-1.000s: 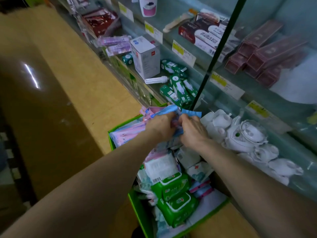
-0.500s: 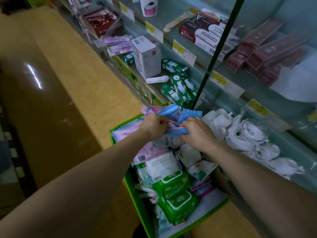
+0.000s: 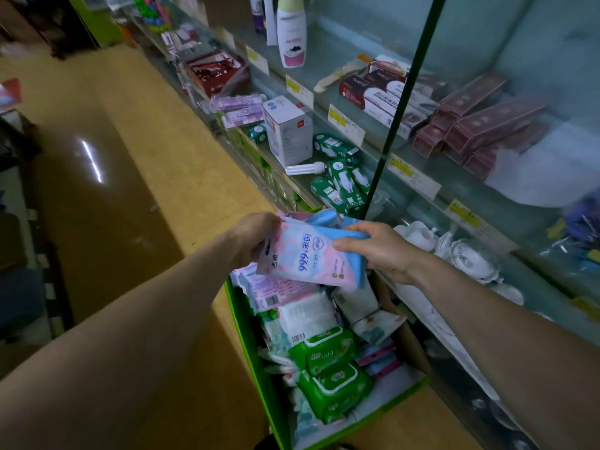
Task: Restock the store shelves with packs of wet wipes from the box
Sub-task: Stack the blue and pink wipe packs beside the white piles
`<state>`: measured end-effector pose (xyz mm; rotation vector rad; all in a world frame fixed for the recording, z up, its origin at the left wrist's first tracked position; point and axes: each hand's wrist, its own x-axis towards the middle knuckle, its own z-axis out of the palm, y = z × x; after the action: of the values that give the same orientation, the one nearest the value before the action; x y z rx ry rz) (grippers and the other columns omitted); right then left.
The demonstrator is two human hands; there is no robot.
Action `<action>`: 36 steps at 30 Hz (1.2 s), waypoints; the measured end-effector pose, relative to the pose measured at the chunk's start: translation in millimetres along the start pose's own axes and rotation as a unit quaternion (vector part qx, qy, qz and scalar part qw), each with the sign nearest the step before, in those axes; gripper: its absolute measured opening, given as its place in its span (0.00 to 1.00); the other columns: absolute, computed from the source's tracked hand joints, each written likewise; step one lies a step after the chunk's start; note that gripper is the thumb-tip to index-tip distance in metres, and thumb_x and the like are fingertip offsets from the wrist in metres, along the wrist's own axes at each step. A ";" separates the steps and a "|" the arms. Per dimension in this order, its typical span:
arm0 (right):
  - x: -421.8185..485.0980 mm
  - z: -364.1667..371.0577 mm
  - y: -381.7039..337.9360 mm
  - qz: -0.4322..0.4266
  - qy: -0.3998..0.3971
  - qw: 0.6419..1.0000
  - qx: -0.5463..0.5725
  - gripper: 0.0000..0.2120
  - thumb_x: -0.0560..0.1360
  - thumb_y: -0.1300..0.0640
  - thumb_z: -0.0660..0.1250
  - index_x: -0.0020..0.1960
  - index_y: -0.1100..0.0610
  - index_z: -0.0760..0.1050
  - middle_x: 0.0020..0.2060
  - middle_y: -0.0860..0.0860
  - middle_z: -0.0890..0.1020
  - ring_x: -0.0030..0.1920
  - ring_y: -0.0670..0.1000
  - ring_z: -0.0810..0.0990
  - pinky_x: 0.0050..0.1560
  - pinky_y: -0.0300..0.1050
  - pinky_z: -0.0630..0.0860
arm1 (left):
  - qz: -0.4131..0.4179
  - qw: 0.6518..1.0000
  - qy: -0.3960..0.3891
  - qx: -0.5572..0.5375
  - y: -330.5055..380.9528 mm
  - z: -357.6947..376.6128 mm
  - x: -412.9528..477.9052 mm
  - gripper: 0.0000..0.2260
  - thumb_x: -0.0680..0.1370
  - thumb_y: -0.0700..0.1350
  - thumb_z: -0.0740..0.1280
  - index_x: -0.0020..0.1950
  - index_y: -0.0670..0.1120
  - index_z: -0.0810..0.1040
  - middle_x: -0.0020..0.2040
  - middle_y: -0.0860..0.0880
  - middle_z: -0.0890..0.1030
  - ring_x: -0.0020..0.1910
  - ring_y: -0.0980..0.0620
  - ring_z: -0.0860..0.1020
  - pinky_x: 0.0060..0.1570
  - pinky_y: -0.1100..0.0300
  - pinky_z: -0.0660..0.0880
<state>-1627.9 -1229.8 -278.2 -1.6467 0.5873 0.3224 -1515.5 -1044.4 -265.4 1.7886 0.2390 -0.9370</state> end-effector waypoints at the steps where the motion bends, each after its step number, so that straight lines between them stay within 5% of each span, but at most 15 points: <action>1: -1.7 0.1 -2.8 -0.006 0.012 1.000 0.018 0.07 0.74 0.60 0.71 0.50 0.56 0.75 0.48 0.58 0.82 0.46 0.55 0.81 0.49 0.53 0.78 | -0.017 0.999 -0.020 -0.026 0.2 -0.5 -3.7 0.12 0.81 0.42 0.58 0.43 0.41 0.78 0.38 0.43 0.82 0.31 0.48 0.80 0.32 0.58 0.78; 5: -8.7 0.8 -14.4 -0.027 0.091 0.993 0.073 0.12 0.73 0.61 0.72 0.53 0.58 0.73 0.47 0.56 0.81 0.40 0.51 0.80 0.45 0.47 0.79 | -0.062 0.989 -0.076 -0.110 -1.8 -1.0 -18.4 0.15 0.81 0.39 0.52 0.49 0.38 0.78 0.45 0.40 0.82 0.33 0.45 0.83 0.32 0.49 0.81; 8: -14.8 1.3 -25.4 -0.033 0.112 0.991 0.070 0.14 0.73 0.57 0.72 0.56 0.57 0.73 0.42 0.52 0.81 0.35 0.47 0.78 0.30 0.35 0.76 | -0.075 0.986 -0.075 -0.127 -3.9 2.6 -30.0 0.15 0.82 0.41 0.51 0.51 0.39 0.76 0.45 0.41 0.81 0.36 0.44 0.82 0.37 0.49 0.81; 13: -26.5 -1.2 -35.8 -0.018 0.095 0.994 0.061 0.19 0.74 0.54 0.71 0.62 0.56 0.71 0.45 0.55 0.82 0.37 0.49 0.79 0.38 0.42 0.77 | -0.063 0.991 -0.070 -0.100 2.3 10.9 -57.1 0.16 0.82 0.44 0.52 0.42 0.42 0.75 0.33 0.45 0.81 0.27 0.48 0.80 0.26 0.57 0.78; 17: -41.4 -2.6 -45.3 -0.035 0.115 0.992 0.037 0.16 0.75 0.54 0.71 0.59 0.55 0.70 0.43 0.54 0.80 0.36 0.47 0.78 0.35 0.38 0.75 | -0.070 0.979 -0.145 -0.122 16.7 12.3 -77.0 0.30 0.80 0.64 0.49 0.45 0.42 0.79 0.36 0.43 0.84 0.31 0.47 0.83 0.28 0.54 0.80; 19: -47.6 -0.8 -49.9 -0.041 0.128 0.991 0.022 0.15 0.75 0.54 0.70 0.58 0.57 0.70 0.44 0.55 0.79 0.36 0.47 0.77 0.34 0.38 0.73 | -0.051 0.987 -0.137 -0.060 20.8 15.0 -83.3 0.26 0.77 0.66 0.57 0.48 0.45 0.79 0.39 0.45 0.84 0.36 0.48 0.82 0.33 0.53 0.81; 22: -56.9 0.6 -56.9 -0.048 0.138 0.989 -0.013 0.12 0.76 0.54 0.69 0.54 0.58 0.72 0.41 0.53 0.78 0.34 0.46 0.74 0.30 0.36 0.69 | -0.041 0.992 -0.119 0.013 23.0 19.6 -91.3 0.13 0.77 0.56 0.66 0.47 0.46 0.78 0.35 0.48 0.83 0.34 0.53 0.81 0.37 0.57 0.81; 25: -67.7 -3.3 -63.6 -0.024 0.125 0.992 -0.005 0.08 0.75 0.54 0.70 0.46 0.59 0.76 0.34 0.52 0.79 0.30 0.47 0.74 0.26 0.34 0.70 | -0.033 0.993 -0.112 0.018 26.8 21.6 -98.7 0.10 0.78 0.53 0.66 0.45 0.47 0.77 0.33 0.49 0.83 0.34 0.53 0.81 0.40 0.56 0.80; 31: -92.9 -16.5 -78.4 0.044 0.024 0.999 -0.013 0.10 0.77 0.49 0.65 0.45 0.56 0.77 0.27 0.51 0.79 0.22 0.48 0.76 0.24 0.36 0.72 | -0.025 0.996 -0.090 0.005 33.8 28.0 -118.5 0.13 0.77 0.56 0.66 0.45 0.45 0.77 0.40 0.45 0.82 0.38 0.49 0.80 0.39 0.51 0.80; 36: -109.5 -19.4 -92.8 0.021 -0.023 0.999 -0.016 0.07 0.78 0.52 0.63 0.46 0.56 0.75 0.27 0.53 0.76 0.20 0.49 0.74 0.23 0.36 0.70 | -0.018 0.997 -0.069 0.011 42.8 32.2 -137.9 0.15 0.79 0.56 0.64 0.43 0.45 0.75 0.30 0.46 0.82 0.27 0.52 0.81 0.26 0.58 0.80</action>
<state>-1670.3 -1220.9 -140.0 -1.6547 0.5857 0.4001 -1599.7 -1054.3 -144.1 1.7363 0.1747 -1.0869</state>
